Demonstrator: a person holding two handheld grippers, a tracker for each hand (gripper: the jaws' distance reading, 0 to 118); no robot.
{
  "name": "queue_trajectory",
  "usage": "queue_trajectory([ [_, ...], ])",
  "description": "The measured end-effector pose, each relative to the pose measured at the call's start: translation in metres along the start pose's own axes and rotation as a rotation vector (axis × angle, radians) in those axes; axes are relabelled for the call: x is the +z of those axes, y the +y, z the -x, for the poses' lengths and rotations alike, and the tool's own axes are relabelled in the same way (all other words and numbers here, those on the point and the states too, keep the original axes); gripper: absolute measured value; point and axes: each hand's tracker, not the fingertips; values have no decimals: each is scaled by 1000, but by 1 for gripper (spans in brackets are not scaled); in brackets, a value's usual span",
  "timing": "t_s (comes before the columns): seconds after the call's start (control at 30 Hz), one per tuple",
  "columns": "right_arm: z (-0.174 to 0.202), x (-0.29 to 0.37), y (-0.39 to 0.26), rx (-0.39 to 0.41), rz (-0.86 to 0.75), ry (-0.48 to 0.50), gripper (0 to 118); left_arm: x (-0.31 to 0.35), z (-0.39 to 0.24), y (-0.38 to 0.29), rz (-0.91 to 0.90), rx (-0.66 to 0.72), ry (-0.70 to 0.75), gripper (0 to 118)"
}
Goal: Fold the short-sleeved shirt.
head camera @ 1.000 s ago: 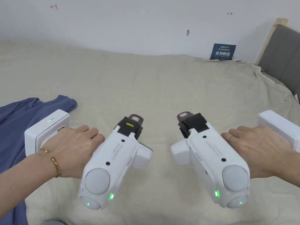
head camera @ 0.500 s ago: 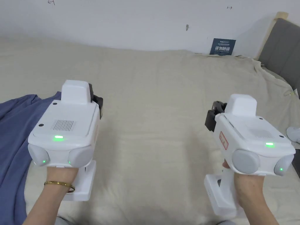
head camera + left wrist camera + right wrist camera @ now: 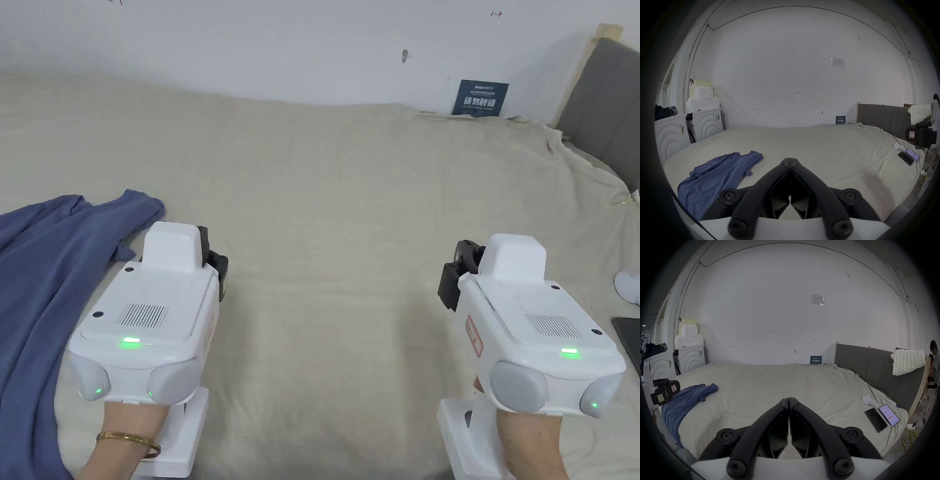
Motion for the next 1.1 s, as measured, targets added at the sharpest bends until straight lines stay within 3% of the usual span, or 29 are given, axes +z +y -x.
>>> queue_trajectory([
  [1.1, -3, 0, 2, 19, -4, 12, 0, 2, -6, 8, -16, -16, -15, 0],
])
